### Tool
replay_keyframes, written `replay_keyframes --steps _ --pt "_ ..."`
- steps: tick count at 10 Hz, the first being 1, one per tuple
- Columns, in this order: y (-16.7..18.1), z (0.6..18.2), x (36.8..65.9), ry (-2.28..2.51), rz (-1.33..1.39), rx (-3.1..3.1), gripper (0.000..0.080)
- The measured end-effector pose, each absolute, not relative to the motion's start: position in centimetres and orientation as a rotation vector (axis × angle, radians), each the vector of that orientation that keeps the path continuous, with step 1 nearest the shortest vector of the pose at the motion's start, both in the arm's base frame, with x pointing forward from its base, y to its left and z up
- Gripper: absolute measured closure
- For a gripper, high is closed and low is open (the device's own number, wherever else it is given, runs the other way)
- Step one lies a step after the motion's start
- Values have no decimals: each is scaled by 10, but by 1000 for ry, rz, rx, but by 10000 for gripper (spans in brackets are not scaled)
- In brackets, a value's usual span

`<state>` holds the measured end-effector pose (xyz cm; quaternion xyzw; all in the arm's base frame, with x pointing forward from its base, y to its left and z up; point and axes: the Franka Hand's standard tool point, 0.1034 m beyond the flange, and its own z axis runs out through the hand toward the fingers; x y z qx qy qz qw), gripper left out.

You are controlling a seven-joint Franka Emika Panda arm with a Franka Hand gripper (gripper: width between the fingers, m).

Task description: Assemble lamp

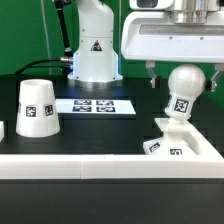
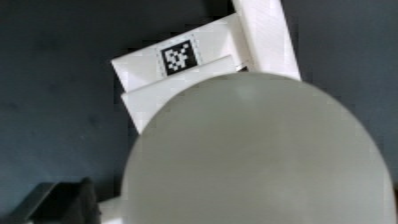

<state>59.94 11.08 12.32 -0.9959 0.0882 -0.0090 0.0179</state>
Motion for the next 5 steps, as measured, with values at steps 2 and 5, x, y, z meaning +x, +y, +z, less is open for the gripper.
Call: replay_keyframes --steps 2,5 --pt "114 123 599 26 -38 -3105 101" --pt "112 123 599 -323 -42 -3092 101"
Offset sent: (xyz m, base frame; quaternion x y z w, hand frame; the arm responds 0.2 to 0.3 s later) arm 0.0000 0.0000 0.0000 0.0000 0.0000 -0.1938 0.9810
